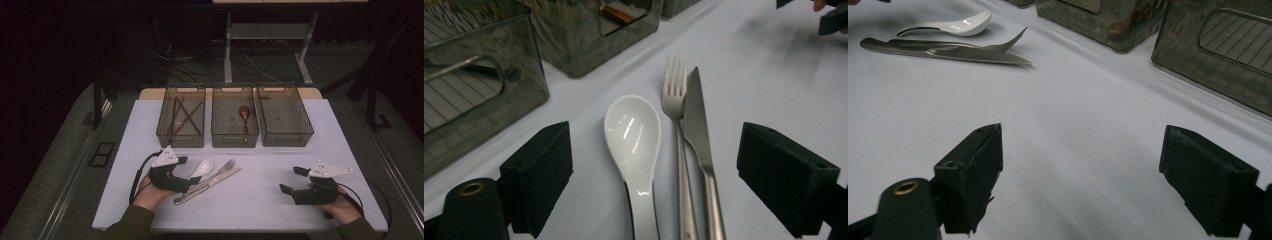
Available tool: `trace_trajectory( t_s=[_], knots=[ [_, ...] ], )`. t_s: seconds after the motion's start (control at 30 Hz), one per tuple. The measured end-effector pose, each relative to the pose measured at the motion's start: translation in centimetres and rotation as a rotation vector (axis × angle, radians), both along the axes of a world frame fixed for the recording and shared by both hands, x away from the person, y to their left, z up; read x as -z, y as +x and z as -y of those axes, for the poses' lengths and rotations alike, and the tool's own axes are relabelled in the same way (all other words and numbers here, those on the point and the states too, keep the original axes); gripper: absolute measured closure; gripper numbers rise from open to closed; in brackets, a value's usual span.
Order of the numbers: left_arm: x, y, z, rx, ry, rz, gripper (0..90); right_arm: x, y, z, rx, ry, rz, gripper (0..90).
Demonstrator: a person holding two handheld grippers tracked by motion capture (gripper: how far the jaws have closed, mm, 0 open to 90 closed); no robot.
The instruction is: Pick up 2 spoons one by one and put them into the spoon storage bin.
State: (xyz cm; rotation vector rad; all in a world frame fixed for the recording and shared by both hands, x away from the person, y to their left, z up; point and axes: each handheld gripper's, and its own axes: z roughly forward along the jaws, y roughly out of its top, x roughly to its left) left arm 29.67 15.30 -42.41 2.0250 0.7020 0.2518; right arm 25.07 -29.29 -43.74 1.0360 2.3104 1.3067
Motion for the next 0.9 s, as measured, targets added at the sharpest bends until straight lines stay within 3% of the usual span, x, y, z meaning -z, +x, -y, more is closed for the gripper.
trace_trajectory(
  t_s=[0.1,0.33,0.9],
  knots=[
    [-0.1,0.7,0.3,-0.009,-0.010,0.002,17.4,0.1,0.0,-0.1,0.001,-0.001,-0.008,17.8],
    [0.0,2.2,1.1,0.003,0.014,-0.004,25.8,0.3,0.2,-0.2,0.001,-0.016,-0.012,17.8],
    [0.5,4.8,2.9,-0.011,-0.008,-0.028,40.1,0.2,0.2,-0.1,0.003,-0.009,-0.013,17.8]
  ],
)
